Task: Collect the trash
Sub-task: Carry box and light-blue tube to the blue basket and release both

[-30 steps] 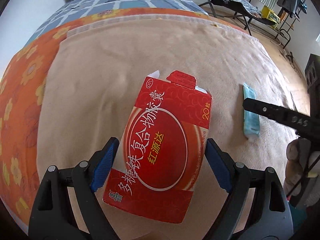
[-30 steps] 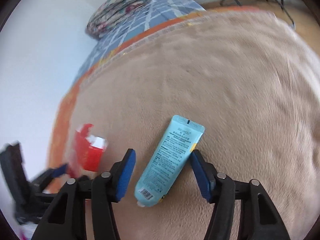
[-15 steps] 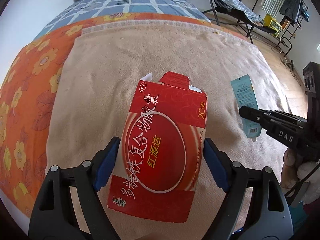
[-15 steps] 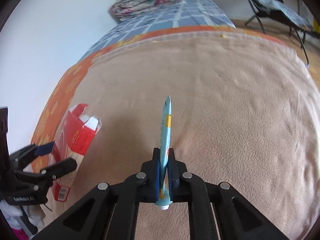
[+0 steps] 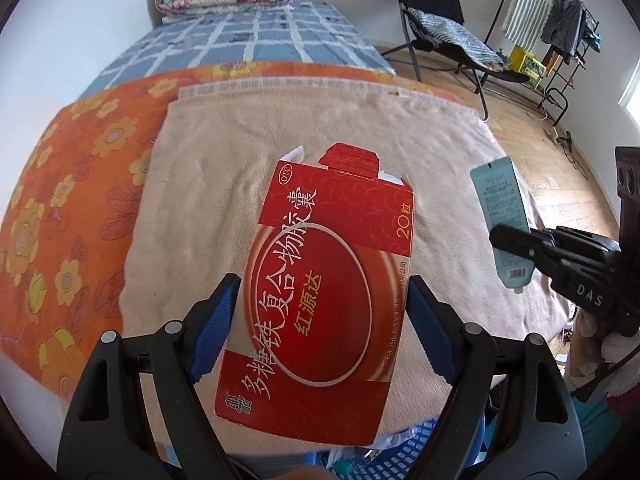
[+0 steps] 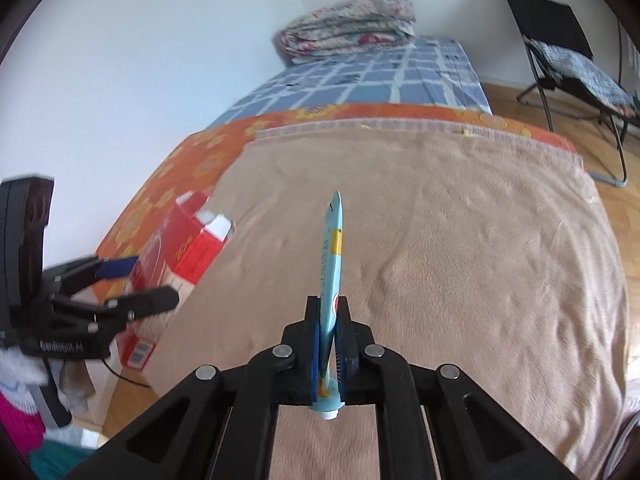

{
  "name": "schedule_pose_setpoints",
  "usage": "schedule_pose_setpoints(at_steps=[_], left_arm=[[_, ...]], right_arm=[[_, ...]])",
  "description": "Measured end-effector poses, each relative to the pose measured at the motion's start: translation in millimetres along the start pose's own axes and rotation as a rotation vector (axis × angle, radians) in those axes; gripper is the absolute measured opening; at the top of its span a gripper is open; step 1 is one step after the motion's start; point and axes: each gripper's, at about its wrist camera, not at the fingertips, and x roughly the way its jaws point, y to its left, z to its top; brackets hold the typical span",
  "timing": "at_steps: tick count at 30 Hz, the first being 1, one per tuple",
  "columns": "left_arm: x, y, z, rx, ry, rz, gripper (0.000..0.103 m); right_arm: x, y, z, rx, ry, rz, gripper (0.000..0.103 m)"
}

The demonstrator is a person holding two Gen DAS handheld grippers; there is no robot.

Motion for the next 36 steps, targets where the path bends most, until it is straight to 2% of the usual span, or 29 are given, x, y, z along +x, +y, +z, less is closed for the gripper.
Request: schedule_pose_setpoints(at_steps=[12, 19, 29, 36], left_arm=[[-69, -26, -47, 0.011, -0.088, 0.006, 0.084], [-90, -43, -79, 0.021, -0.114, -0.004, 0.084], [-76, -62, -137, -0.007, -0.016, -0.083, 0.084], [-63, -62, -165, -0.045, 0.042, -0.102, 0.084]], right_arm=[[-81, 23, -49, -0.103, -0.087, 0.054, 0.004], [-102, 31, -82, -0.113, -0.098, 0.095, 0.004], [-103, 41, -134, -0.155, -0.033, 0.11, 0.004], [-90, 43, -159, -0.141, 0.041, 0.132, 0.004]])
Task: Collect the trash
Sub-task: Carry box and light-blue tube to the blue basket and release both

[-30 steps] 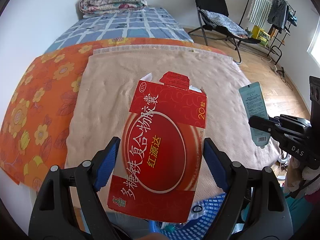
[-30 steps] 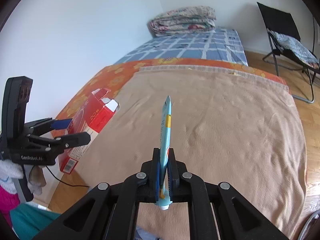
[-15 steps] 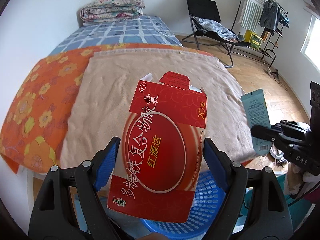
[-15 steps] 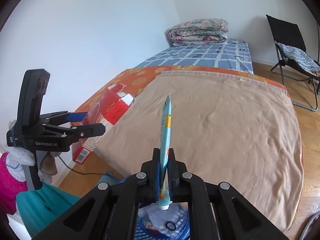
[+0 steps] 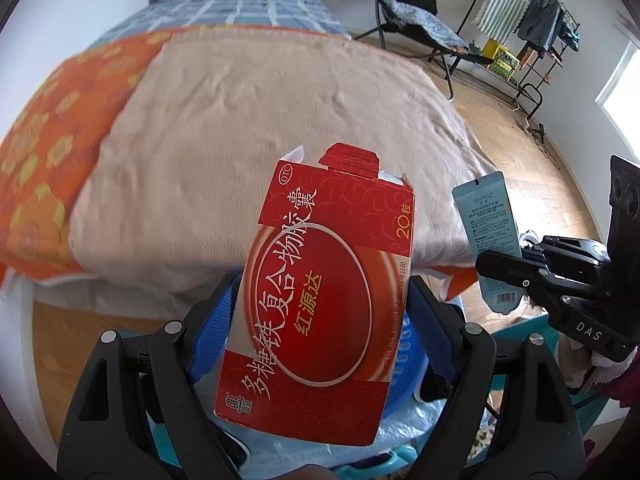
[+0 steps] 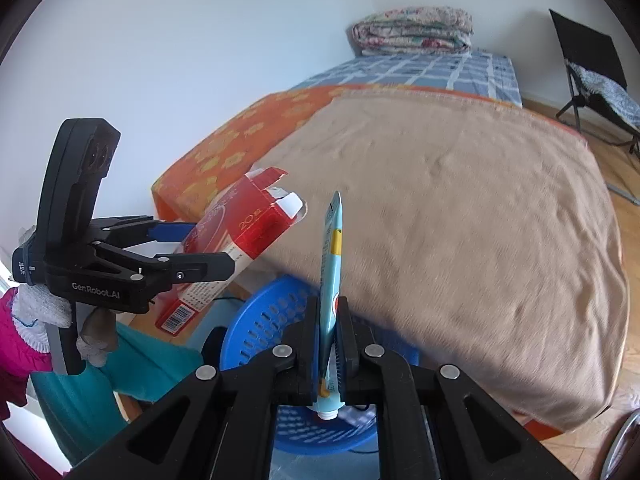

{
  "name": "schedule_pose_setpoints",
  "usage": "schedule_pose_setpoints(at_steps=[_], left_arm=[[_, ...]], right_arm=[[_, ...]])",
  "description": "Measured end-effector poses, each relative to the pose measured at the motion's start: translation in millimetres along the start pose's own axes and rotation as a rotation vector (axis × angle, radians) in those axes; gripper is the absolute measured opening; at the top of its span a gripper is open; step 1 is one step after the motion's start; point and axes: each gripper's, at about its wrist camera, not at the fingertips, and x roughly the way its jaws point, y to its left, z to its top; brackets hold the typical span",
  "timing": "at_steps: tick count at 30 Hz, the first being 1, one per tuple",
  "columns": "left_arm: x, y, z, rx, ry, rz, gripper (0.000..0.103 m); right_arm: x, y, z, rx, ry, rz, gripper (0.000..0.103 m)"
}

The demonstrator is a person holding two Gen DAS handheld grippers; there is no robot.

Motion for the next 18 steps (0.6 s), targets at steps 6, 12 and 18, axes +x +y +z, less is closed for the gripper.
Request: schedule_pose_setpoints(at_steps=[6, 12, 18], left_arm=[[15, 3, -21, -0.018, 0.051, 0.005, 0.084], [26, 12, -34, -0.046, 0.088, 0.012, 0.084], [34, 15, -43, -0.06, 0.115, 0.001, 0.085]], right_arm=[[14, 0, -16, 0.018, 0.06, 0.005, 0.004], [23, 3, -27, 0.024, 0.099, -0.011, 0.005], [27, 5, -29, 0.026, 0.117, -0.018, 0.005]])
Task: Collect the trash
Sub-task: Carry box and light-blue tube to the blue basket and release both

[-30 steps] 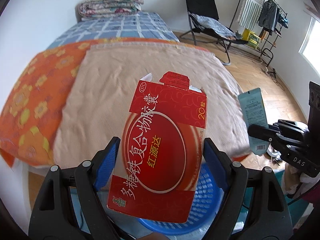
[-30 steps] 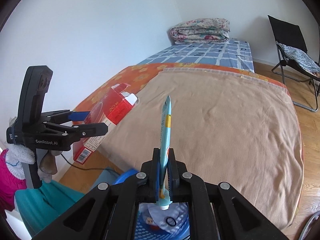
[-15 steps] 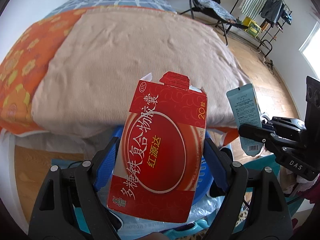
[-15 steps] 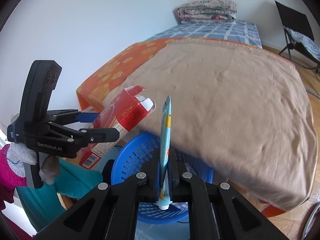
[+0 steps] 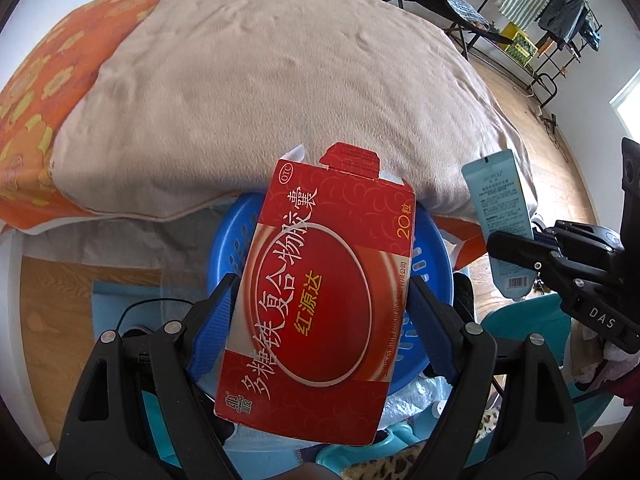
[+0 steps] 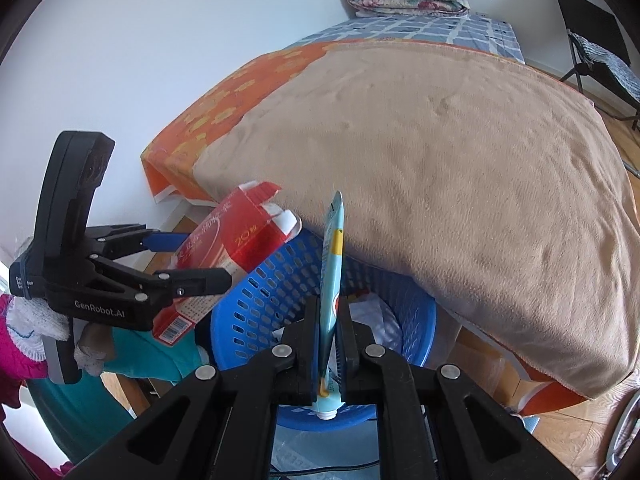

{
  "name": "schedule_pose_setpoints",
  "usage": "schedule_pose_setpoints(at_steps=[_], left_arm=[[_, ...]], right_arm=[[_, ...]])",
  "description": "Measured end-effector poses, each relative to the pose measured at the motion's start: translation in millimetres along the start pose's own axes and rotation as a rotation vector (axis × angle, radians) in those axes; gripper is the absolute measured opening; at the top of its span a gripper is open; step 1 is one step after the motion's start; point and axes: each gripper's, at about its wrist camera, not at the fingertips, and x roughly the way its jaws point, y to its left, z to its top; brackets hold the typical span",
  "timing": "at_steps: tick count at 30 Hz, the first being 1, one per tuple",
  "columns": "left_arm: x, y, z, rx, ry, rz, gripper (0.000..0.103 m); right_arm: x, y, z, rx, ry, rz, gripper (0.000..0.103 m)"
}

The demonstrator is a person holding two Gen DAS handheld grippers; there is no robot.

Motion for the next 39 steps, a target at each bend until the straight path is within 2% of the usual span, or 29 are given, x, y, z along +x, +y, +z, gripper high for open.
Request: schedule_pose_setpoints(at_steps=[10, 13, 16, 18, 20, 30, 32, 39], left_arm=[[-1, -1, 1, -0.007, -0.002, -0.009, 0.086], [0, 0, 2, -0.007, 0.005, -0.003, 0.086], [0, 1, 3, -0.015, 0.004, -0.004, 0.086], [1, 2, 4, -0.017, 0.005, -0.006, 0.086], [2, 2, 4, -0.016, 0.006, -0.005, 0.086], [-1, 2, 5, -0.015, -0.002, 0.004, 0.086], [-2, 1, 6, -0.015, -0.007, 0.008, 0.086], [-12, -2, 14, -0.009, -0.048, 0.025, 0.086]], right_arm=[[3, 3, 1, -0.004, 0.006, -0.007, 0.009], [3, 3, 1, -0.007, -0.001, -0.013, 0.025], [2, 4, 1, -0.01, -0.004, -0.018, 0.029], [2, 3, 1, -0.009, -0.003, -0.027, 0.038], [0, 3, 2, -0.007, -0.011, -0.034, 0.051], [-3, 0, 4, 0.0, -0.025, -0.048, 0.068], [-4, 1, 4, -0.002, -0.031, -0.053, 0.078], [-14, -1, 11, 0.008, -0.075, -0.067, 0.086]])
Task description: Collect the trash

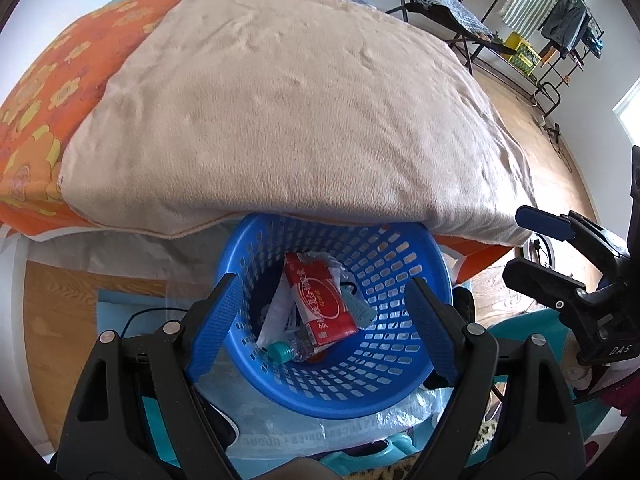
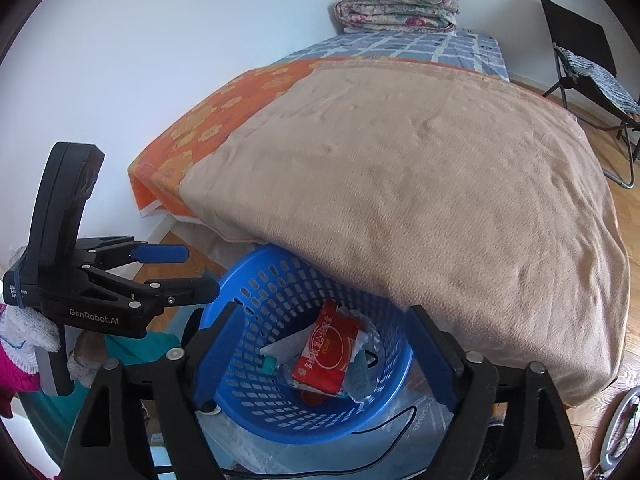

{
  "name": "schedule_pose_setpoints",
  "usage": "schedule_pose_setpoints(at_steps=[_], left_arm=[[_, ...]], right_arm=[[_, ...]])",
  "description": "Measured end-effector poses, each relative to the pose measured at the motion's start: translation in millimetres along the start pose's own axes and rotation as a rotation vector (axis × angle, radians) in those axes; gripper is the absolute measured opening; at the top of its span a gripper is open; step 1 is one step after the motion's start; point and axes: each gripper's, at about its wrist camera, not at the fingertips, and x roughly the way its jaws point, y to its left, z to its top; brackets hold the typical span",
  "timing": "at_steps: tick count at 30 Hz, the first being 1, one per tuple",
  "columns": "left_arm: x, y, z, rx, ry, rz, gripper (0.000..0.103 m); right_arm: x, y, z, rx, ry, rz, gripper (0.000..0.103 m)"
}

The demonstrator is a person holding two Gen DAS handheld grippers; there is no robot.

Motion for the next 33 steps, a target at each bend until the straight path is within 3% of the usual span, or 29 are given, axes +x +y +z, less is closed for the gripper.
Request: schedule_pose_setpoints(at_steps=[12, 23, 33], left_arm=[[-27, -17, 23, 0.036, -0.114, 0.018, 0.086], [-71, -29, 59, 0.056, -0.285, 0.037, 0.086], [-106, -38, 100, 0.074, -0.393, 0.027, 0.089]], right_arm=[[-19, -6, 15, 0.016, -0.079, -0.052, 0.092], [-42, -14, 36, 0.054, -0.159, -0.053, 0.097], [-83, -26, 74, 0.068, -0.315, -0.096, 0.103]])
